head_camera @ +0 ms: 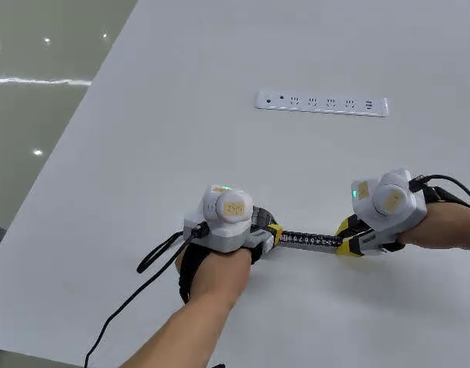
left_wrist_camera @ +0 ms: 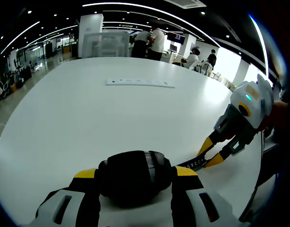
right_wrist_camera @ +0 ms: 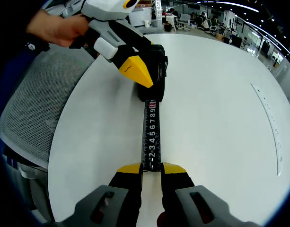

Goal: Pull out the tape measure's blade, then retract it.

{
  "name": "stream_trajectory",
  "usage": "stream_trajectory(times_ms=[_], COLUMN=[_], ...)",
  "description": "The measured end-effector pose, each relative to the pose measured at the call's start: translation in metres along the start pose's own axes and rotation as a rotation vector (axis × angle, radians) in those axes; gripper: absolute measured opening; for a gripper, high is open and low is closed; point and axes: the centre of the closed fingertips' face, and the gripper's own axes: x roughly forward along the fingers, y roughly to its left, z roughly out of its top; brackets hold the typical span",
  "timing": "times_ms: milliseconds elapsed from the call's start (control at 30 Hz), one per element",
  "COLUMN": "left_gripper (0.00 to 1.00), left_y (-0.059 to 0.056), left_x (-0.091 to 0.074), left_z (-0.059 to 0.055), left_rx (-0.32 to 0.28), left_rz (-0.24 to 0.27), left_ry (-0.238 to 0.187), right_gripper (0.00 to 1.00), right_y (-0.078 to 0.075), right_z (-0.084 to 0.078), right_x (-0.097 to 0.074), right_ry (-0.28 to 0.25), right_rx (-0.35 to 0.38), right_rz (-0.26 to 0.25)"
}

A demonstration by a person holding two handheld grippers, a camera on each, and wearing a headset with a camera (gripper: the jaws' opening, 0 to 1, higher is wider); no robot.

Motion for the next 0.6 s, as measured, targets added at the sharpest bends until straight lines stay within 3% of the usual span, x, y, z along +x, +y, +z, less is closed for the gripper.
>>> stream_trajectory(times_ms=[600], left_gripper=[0.57], left_y=[0.0], left_x=[0.0], left_z=[0.0], left_rx=[-0.001], left_rz=[-0.002], left_ry=[0.0], right_gripper=[0.11], right_y=[0.0], right_z=[0.017], right_x=[0.01], right_ry=[-0.024], right_rx=[-0.001], right_rz=[0.002])
